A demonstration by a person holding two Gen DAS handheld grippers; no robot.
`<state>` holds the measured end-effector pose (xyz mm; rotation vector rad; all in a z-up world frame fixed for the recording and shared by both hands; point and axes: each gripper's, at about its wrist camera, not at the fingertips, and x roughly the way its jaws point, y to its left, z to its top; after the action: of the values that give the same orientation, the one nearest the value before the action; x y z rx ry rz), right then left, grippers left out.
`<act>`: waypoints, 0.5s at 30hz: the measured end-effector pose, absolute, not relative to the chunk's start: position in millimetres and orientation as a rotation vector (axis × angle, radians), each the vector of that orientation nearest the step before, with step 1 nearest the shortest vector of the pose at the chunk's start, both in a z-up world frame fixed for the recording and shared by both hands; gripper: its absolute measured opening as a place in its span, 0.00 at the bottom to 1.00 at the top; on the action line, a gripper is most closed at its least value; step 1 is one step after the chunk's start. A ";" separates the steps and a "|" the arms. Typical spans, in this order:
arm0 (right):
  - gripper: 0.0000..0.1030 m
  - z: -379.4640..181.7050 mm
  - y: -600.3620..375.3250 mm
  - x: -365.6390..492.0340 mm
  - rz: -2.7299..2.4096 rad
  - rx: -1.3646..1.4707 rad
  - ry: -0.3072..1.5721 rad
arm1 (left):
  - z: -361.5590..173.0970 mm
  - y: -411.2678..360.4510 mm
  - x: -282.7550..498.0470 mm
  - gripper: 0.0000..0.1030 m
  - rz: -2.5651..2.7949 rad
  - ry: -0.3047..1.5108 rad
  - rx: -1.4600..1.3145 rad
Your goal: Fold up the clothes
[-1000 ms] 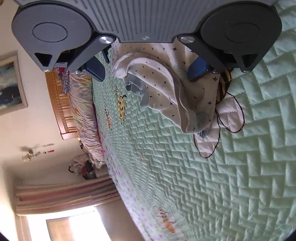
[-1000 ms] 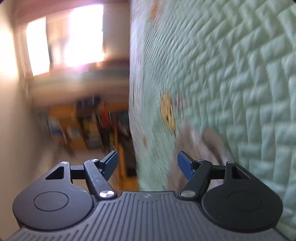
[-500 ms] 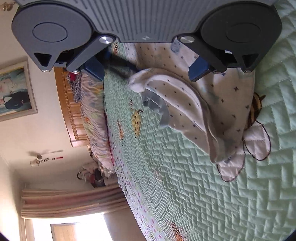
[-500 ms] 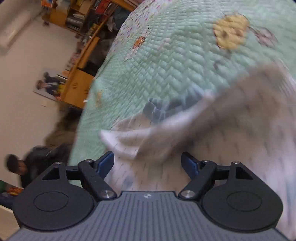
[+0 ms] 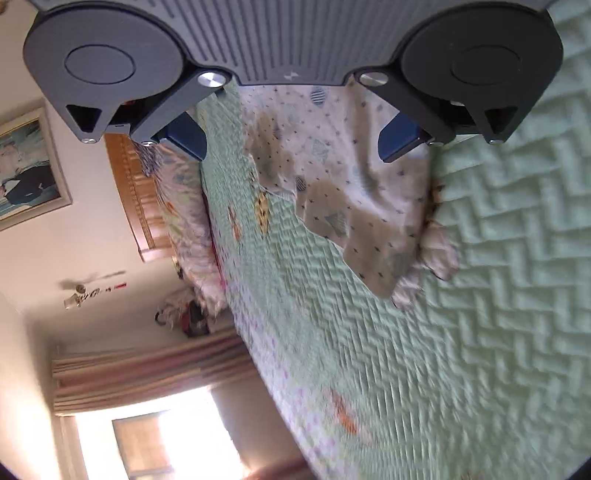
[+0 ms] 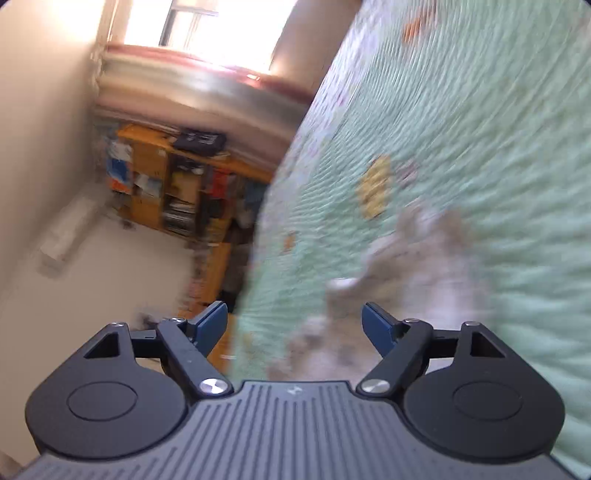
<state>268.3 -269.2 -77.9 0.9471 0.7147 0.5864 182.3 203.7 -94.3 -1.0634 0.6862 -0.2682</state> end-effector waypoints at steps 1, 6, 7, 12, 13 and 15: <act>0.80 -75.5 -275.9 259.4 0.579 0.895 0.725 | -93.9 204.7 173.0 0.99 -0.249 0.678 -1.056; 0.80 -105.8 -296.7 248.8 0.597 0.880 0.814 | -103.4 204.5 161.8 0.99 -0.213 0.717 -1.080; 0.80 -111.8 -297.0 248.9 0.602 0.886 0.826 | -103.6 202.8 163.3 0.99 -0.215 0.725 -1.074; 0.80 -119.2 -293.2 242.4 0.655 0.889 0.860 | -102.3 190.7 174.5 0.99 -0.256 0.783 -1.024; 0.80 -120.2 -298.3 237.5 0.683 0.894 0.857 | -101.8 189.7 176.9 0.99 -0.273 0.796 -1.015; 0.80 -121.5 -306.5 232.8 0.744 0.898 0.860 | -104.0 191.7 181.1 0.99 -0.293 0.819 -1.023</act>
<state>232.8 -306.5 -121.5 0.8984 0.8596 0.7436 181.1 191.7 -104.0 -1.0230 0.8195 -0.2935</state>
